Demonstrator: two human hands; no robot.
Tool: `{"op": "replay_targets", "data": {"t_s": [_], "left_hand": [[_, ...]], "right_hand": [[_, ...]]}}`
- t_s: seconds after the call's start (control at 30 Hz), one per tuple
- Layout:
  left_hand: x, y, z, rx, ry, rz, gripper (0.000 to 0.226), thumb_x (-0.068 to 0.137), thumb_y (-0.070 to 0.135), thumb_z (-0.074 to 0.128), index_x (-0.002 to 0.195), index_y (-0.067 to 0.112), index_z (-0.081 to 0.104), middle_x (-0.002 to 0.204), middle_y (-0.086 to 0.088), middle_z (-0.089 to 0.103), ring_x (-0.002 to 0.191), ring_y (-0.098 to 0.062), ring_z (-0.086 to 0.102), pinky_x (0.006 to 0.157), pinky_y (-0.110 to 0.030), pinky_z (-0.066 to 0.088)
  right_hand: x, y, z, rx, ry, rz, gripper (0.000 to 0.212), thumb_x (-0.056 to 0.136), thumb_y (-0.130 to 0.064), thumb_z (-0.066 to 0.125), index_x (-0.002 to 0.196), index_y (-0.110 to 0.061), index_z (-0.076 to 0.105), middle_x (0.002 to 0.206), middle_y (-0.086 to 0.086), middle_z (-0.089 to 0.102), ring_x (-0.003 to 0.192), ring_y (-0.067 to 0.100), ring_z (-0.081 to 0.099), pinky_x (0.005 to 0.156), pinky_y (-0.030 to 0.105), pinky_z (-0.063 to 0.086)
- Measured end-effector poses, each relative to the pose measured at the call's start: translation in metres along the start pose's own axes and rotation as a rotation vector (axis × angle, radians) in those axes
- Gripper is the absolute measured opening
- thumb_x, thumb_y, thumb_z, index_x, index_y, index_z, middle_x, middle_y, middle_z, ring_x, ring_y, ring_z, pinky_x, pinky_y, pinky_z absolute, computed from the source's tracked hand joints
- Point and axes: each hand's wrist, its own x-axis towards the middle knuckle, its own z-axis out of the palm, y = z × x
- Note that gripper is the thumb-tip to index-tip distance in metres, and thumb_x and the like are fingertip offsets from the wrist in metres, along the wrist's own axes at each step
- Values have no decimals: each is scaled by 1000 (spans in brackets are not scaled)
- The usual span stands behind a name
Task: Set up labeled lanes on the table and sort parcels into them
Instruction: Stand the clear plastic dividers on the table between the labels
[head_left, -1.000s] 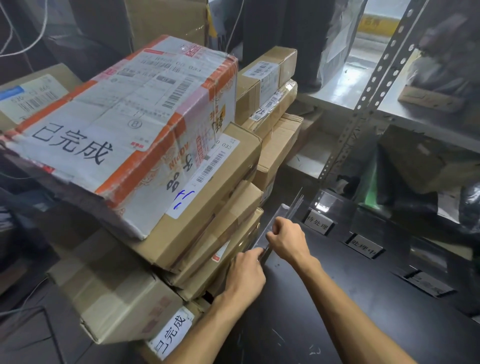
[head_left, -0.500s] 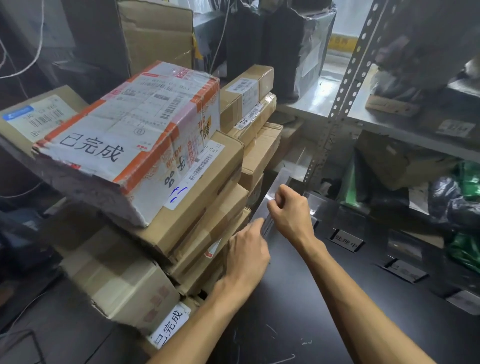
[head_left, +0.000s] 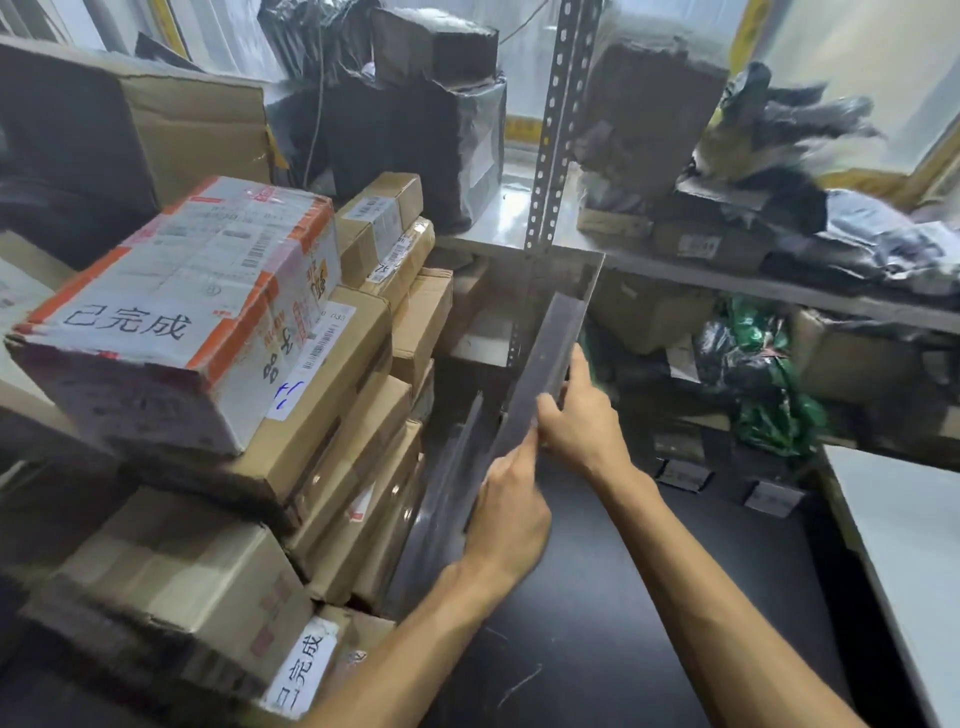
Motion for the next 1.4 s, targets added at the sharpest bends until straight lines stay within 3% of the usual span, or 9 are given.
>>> {"op": "replay_targets", "data": {"t_s": [0.1, 0.27, 0.37, 0.47, 0.63, 0.93, 1.23, 1.37, 1.4], "left_hand": [[-12, 2, 14, -32, -137, 44, 63, 101, 4, 44, 158, 24, 30, 148, 0, 52, 137, -18, 47, 116, -30, 35], [-13, -16, 45, -84, -357, -62, 55, 98, 11, 48, 151, 25, 40, 141, -1, 54, 133, -19, 50, 114, -35, 40], [-3, -36, 63, -101, -466, -155, 49, 97, 14, 49, 144, 26, 46, 133, -2, 57, 125, -22, 55, 106, -36, 45], [20, -57, 81, -88, -528, -235, 45, 94, 15, 49, 138, 23, 50, 130, -4, 59, 121, -25, 56, 99, -35, 45], [57, -77, 108, -128, -577, -358, 45, 85, 17, 45, 128, 26, 52, 125, 7, 60, 115, -16, 60, 98, -34, 50], [115, -87, 140, -189, -560, -460, 46, 94, 8, 45, 136, 26, 52, 128, 8, 60, 120, -13, 57, 95, -23, 44], [127, -91, 154, -163, -561, -510, 47, 96, 13, 47, 142, 24, 51, 136, 4, 60, 125, -17, 56, 104, -33, 46], [126, -84, 150, -118, -534, -471, 44, 98, 20, 49, 141, 26, 48, 133, 6, 58, 119, -14, 56, 92, -24, 44], [126, -82, 147, -95, -514, -445, 45, 98, 22, 49, 142, 26, 46, 136, 5, 56, 124, -15, 53, 96, -26, 43]], "right_hand": [[-16, 19, -8, -49, -14, 92, 73, 95, -17, 46, 161, -24, 16, 109, 20, 68, 95, 42, 62, 80, 41, 46], [-28, 57, 8, -92, -52, 181, 62, 100, -12, 43, 158, -15, 22, 121, 21, 66, 104, 42, 60, 79, 37, 40], [-19, 87, 31, -123, -85, 264, 65, 100, -13, 42, 160, -13, 17, 114, 20, 66, 95, 38, 56, 77, 36, 37], [1, 114, 53, -150, -100, 318, 65, 99, -14, 42, 160, -13, 18, 108, 17, 68, 97, 39, 59, 80, 40, 44], [37, 140, 72, -110, -135, 351, 68, 99, -11, 44, 161, -13, 17, 102, 13, 68, 92, 35, 61, 74, 37, 41], [100, 178, 88, -154, -173, 368, 66, 99, -15, 45, 159, -12, 18, 100, 17, 70, 92, 37, 63, 77, 41, 48], [121, 195, 89, -179, -318, 396, 59, 97, -15, 46, 153, -14, 29, 120, 22, 67, 109, 43, 61, 80, 39, 42], [116, 193, 86, -136, -301, 402, 58, 98, -30, 49, 151, -14, 31, 127, 19, 66, 112, 40, 62, 90, 43, 51], [114, 189, 84, -140, -280, 395, 62, 99, -36, 49, 153, -13, 29, 135, 18, 61, 117, 39, 60, 95, 46, 50]]}}
